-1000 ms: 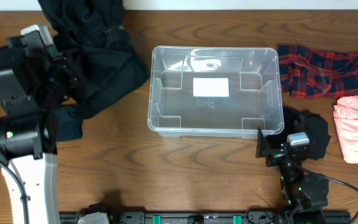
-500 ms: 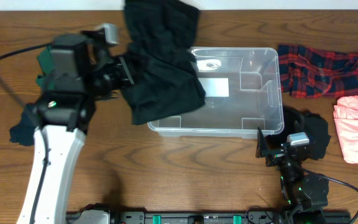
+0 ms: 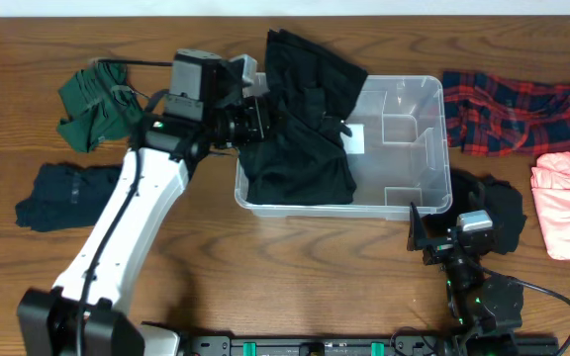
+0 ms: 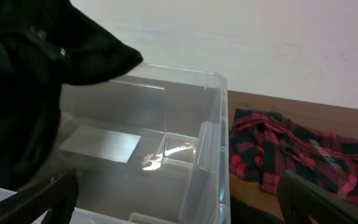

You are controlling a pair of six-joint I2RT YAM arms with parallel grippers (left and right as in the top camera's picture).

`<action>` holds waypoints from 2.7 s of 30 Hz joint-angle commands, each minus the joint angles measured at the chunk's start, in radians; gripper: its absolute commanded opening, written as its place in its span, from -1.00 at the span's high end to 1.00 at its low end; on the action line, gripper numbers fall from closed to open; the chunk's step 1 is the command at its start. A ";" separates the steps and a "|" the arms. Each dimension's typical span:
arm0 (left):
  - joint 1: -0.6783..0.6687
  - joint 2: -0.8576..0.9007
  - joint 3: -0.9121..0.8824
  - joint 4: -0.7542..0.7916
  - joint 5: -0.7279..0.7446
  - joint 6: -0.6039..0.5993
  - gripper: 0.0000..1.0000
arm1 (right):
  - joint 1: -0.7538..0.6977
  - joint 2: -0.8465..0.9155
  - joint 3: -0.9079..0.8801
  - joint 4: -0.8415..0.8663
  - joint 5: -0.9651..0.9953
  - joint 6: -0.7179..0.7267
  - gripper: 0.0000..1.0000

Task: Pack container
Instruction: 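Lift the black jacket and swing it over the clear container, then lower the black jacket into the container's left half and press it down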

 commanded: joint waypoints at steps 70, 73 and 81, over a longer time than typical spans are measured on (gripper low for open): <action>-0.196 0.041 0.001 0.226 -0.352 0.188 0.88 | -0.009 -0.005 -0.002 -0.004 -0.007 -0.012 -0.98; -0.208 0.042 0.001 0.230 -0.412 0.198 0.88 | -0.009 -0.005 -0.002 -0.004 -0.007 -0.012 -0.98; -0.237 0.083 0.000 0.267 -0.454 0.319 0.88 | -0.009 -0.005 -0.002 -0.004 -0.007 -0.012 -0.98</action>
